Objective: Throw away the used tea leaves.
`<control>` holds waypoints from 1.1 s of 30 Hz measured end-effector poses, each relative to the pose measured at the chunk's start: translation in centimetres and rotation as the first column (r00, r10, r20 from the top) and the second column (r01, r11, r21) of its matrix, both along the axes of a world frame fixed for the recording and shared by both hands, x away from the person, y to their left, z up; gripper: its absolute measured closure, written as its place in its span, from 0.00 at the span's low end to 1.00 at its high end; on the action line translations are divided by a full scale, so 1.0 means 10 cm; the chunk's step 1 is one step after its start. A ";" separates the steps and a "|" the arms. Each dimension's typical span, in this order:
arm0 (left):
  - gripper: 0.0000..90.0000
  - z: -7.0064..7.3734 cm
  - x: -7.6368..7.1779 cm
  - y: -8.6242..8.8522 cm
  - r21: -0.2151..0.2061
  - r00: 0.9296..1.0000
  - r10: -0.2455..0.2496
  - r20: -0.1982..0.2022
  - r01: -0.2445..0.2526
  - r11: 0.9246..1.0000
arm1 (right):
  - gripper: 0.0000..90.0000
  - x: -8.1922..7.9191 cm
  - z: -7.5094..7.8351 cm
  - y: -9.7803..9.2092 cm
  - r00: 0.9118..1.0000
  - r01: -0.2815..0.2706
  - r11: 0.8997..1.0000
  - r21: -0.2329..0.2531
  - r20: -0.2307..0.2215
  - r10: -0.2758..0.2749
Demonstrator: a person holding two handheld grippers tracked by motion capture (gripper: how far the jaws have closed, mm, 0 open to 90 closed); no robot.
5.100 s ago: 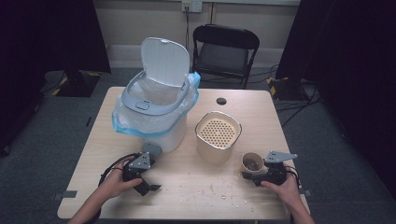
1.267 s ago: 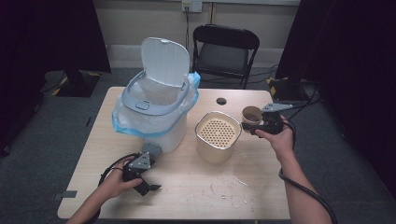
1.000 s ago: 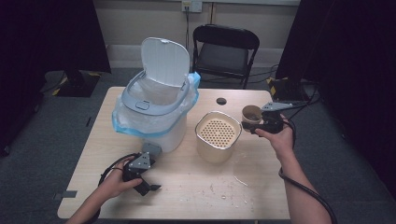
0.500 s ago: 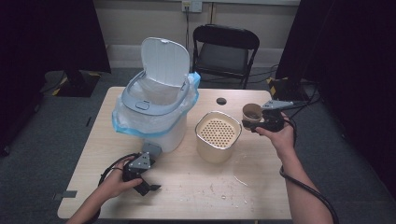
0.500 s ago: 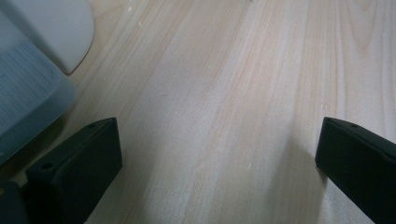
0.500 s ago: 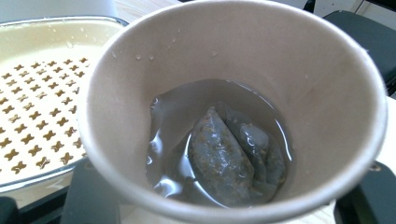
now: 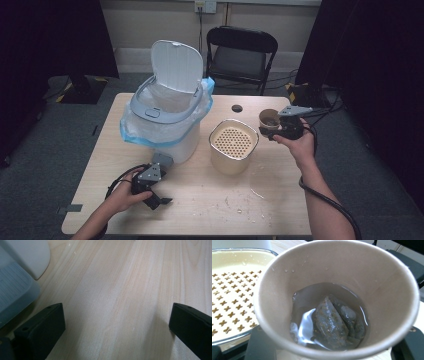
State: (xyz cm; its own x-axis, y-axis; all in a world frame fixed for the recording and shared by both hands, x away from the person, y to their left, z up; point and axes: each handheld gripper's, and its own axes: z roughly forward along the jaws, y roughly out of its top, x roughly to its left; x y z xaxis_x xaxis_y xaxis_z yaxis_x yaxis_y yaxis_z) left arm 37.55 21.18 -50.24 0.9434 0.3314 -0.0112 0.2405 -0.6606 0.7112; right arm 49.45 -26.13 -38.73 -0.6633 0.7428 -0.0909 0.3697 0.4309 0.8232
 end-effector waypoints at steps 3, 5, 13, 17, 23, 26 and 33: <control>0.00 0.00 0.00 0.00 0.001 1.000 0.000 0.000 0.000 1.000 | 0.37 0.01 0.01 0.02 1.000 0.008 1.000 -0.017 0.027 -0.007; 0.00 0.00 0.00 0.00 0.000 1.000 0.000 0.000 0.000 1.000 | 0.37 0.01 0.02 0.03 0.999 0.014 1.000 -0.013 0.043 -0.013; 0.00 0.00 0.00 0.00 0.001 1.000 -0.001 0.000 0.001 1.000 | 0.37 0.04 0.06 0.11 0.995 0.017 0.999 -0.034 0.097 -0.014; 0.00 0.00 0.00 0.00 0.001 1.000 -0.001 0.000 0.001 1.000 | 0.37 0.08 0.05 0.14 0.991 0.012 0.999 -0.042 0.131 -0.006; 0.00 0.00 0.00 0.00 -0.002 1.000 0.000 0.000 0.000 1.000 | 0.37 0.14 0.03 0.20 0.985 -0.022 0.998 -0.054 0.172 0.031; 0.00 0.00 0.00 0.00 0.002 1.000 0.000 -0.001 0.000 1.000 | 0.37 0.16 0.04 0.22 0.983 -0.036 0.998 -0.056 0.178 0.045; 0.00 0.00 0.00 0.00 -0.002 1.000 0.000 0.000 0.000 1.000 | 0.37 0.18 0.07 0.23 0.971 -0.032 0.996 -0.085 0.236 0.051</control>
